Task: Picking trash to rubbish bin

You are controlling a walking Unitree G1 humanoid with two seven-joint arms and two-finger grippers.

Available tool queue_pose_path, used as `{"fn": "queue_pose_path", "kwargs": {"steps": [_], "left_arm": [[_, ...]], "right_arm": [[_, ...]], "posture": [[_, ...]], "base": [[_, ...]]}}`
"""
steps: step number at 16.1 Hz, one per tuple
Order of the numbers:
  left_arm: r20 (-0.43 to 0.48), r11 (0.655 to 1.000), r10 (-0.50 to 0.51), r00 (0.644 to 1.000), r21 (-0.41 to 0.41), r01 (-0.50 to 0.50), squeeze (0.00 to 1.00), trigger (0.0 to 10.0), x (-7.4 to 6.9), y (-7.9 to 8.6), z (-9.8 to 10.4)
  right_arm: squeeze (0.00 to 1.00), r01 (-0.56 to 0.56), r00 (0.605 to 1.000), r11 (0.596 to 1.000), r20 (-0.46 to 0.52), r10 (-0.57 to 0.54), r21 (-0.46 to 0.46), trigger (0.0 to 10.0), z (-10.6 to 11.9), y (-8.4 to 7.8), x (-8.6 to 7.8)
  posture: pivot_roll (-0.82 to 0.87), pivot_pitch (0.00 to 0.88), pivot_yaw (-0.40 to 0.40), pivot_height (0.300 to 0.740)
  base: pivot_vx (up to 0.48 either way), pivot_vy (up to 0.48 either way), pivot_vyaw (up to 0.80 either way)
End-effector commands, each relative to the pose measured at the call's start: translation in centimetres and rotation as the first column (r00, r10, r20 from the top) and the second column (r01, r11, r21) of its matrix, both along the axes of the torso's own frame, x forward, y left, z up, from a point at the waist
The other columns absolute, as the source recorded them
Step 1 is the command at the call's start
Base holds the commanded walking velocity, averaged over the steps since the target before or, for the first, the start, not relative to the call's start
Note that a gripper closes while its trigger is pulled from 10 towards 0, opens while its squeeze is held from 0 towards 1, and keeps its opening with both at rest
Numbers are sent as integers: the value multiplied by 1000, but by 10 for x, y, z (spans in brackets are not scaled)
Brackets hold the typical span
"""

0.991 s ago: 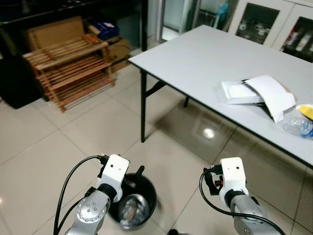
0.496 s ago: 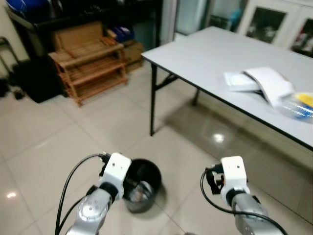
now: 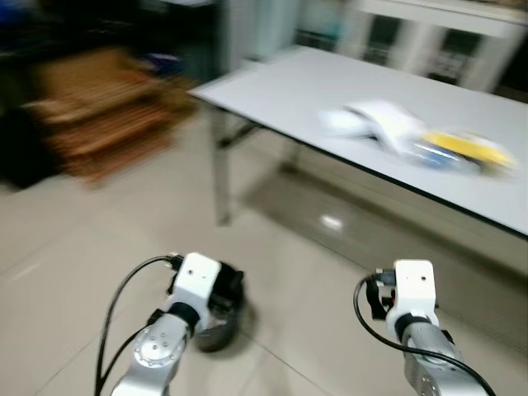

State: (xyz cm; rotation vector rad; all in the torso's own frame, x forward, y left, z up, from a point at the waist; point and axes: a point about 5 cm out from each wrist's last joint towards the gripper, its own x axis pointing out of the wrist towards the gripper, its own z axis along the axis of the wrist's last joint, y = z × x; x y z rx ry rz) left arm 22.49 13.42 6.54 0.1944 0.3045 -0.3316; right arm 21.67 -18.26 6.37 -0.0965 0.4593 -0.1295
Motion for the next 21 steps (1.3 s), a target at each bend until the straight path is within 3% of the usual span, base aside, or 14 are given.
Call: {"fn": "queue_pose_path", "kwargs": {"steps": [1,4,5,7,11,13,21], "left_arm": [[24,1000,4,1000,3,-4,0,10000,3,-1,8],[68,998,32,997,-49,-29,0,10000,8,0,20],[134,997,57,989,-55,-50,0,10000,13,1,30],[170,999,47,984,-32,-42,0,10000,15,1,34],[264,996,31,964,-92,-7,0,10000,27,0,64],[298,996,4,955,-87,23,0,10000,32,-1,75],[291,998,-2,957,-63,21,0,10000,30,4,77]], "right_arm": [[0,48,997,999,64,-47,-12,10000,12,-6,3],[0,159,976,987,148,-159,15,10000,25,-17,2],[0,195,961,981,196,-194,16,10000,32,-21,2],[0,219,944,976,248,-216,16,10000,40,-23,1],[0,254,890,967,383,-245,30,10000,66,-24,7],[0,217,898,976,388,-207,18,10000,73,-19,16],[0,116,934,991,347,-86,-66,10000,74,-8,33]], "posture": [[-33,22,-27,740],[-35,24,-24,740],[-34,20,-13,740],[-35,17,-6,740],[-39,0,22,740],[-34,0,29,740],[-12,0,18,740]], "base": [[0,0,-800],[0,0,-800],[0,0,-800],[0,0,-800],[0,0,-800],[156,0,-800],[367,0,-800]]}}
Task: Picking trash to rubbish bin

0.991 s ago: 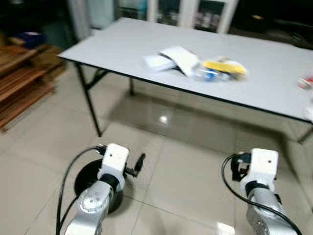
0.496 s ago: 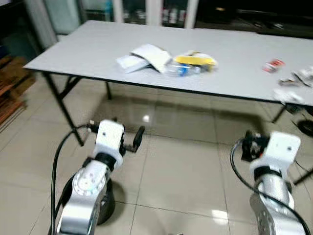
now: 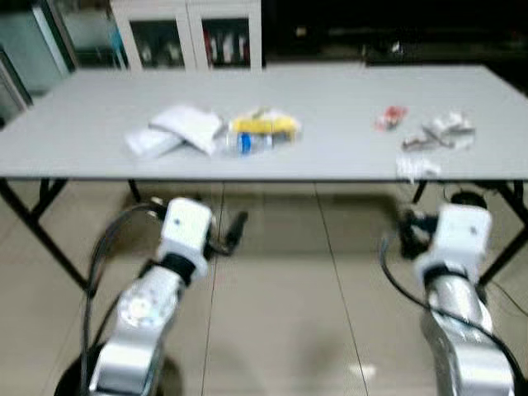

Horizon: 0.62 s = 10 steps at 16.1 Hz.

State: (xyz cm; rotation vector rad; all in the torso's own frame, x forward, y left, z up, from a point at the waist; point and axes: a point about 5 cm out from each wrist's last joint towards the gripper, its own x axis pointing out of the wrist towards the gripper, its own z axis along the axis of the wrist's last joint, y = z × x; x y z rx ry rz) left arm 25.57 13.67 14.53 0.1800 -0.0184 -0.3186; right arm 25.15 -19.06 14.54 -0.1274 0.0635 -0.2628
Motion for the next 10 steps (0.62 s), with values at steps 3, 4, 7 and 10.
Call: {"fn": "queue_pose_path", "kwargs": {"steps": [3,4,7,10], "left_arm": [[-17,1000,21,1000,14,-21,0,10000,1,6,-2],[-18,1000,25,1000,15,-25,0,10000,1,7,-2],[-25,999,41,999,24,-40,0,10000,-3,11,-3],[-37,998,53,998,22,-52,0,10000,-6,12,-7]], "right_arm": [[0,-40,998,999,-53,39,-15,10000,-7,4,8],[0,-42,998,999,-53,41,-14,10000,-7,5,9],[0,-93,994,996,-58,93,8,10000,-7,10,14],[0,-239,965,969,-92,245,71,10000,-13,26,16]], "posture": [[-4,0,13,740],[7,0,6,740],[9,0,-3,740],[10,0,-8,740]], "base": [[393,0,-800],[390,0,-800],[390,0,-533],[390,0,0]]}}
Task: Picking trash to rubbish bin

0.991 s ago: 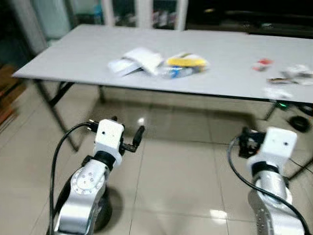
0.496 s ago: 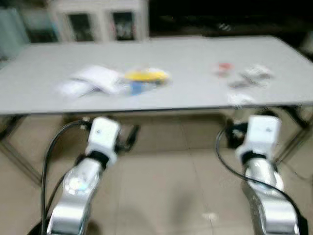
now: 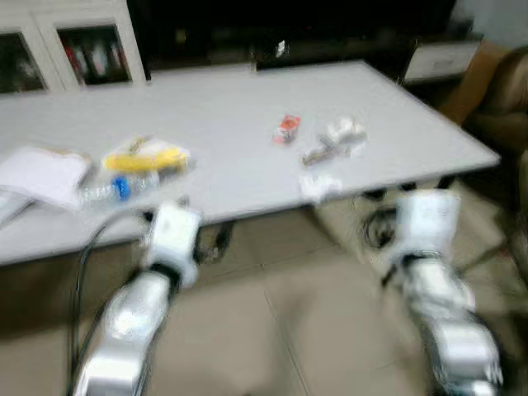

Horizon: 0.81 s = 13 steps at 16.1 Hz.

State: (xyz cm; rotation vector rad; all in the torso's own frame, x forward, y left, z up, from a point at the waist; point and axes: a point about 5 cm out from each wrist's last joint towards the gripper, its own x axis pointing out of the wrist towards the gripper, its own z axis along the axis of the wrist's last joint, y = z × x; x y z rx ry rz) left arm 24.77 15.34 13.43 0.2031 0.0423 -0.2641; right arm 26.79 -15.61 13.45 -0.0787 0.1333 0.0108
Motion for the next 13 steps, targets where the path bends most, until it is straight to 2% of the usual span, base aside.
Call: {"fn": "queue_pose_path", "kwargs": {"steps": [1,4,5,7,9,13], "left_arm": [[9,1000,-5,1000,-10,5,0,10000,0,-4,3],[-7,1000,-3,1000,7,3,0,10000,-5,-3,-1],[-12,1000,3,1000,10,-3,0,10000,-7,-2,-1],[-17,1000,8,1000,15,-8,0,10000,-10,1,-2],[-19,1000,-5,1000,28,6,0,10000,-10,1,-2],[-8,999,-29,1000,36,30,0,10000,-5,-3,1]], "right_arm": [[0,-15,999,1000,-35,15,5,10000,-5,-5,0],[0,-120,985,991,-120,127,67,10000,-25,8,-12],[0,-137,980,986,-131,148,95,10000,-28,12,-15],[0,-156,976,984,-137,168,90,10000,-30,15,-18],[0,-149,982,986,-107,157,79,10000,-27,15,-16],[0,-56,998,998,30,56,19,10000,-6,4,-8]], "posture": [[9,0,-10,740],[19,0,-17,740],[23,0,-18,740],[26,3,-15,740],[29,3,-10,740],[29,2,5,740]], "base": [[390,0,0],[391,0,140],[394,0,613],[394,0,800],[392,0,800],[396,0,0]]}}
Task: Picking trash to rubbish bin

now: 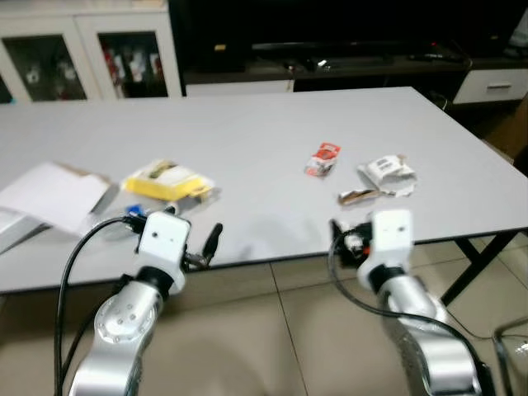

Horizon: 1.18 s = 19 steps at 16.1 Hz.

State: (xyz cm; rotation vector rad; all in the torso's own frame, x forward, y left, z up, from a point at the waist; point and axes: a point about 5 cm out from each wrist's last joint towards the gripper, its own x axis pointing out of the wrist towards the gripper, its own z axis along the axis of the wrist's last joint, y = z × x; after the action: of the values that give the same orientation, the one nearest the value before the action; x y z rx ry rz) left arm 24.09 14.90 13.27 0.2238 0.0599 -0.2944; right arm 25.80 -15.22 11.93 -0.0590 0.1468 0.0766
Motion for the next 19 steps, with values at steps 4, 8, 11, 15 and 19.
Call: {"fn": "queue_pose_path", "kwargs": {"steps": [4,8,11,15,19], "left_arm": [[20,996,-85,996,5,85,0,10000,9,-5,9],[19,982,-186,982,32,185,0,10000,19,-9,20],[9,961,-275,961,17,275,0,10000,14,-15,23],[0,909,-412,911,-65,411,0,10000,5,-24,25],[1,895,-442,897,-61,441,0,10000,4,-27,27]], "right_arm": [[0,157,984,973,108,-140,-172,10000,27,-20,6],[0,226,973,952,-9,-233,-207,10000,35,-46,11],[1000,173,974,970,-119,-195,-171,10000,49,-66,2],[1000,79,954,990,-280,-109,-116,10000,46,-73,1],[1000,-63,900,996,-434,33,-56,10000,25,-59,1]], "posture": [[25,16,17,740],[0,61,32,740],[-16,87,36,740],[-14,76,26,740],[-4,63,4,740]], "base": [[294,0,0],[0,0,0],[0,0,0],[0,0,0],[0,0,0]]}}
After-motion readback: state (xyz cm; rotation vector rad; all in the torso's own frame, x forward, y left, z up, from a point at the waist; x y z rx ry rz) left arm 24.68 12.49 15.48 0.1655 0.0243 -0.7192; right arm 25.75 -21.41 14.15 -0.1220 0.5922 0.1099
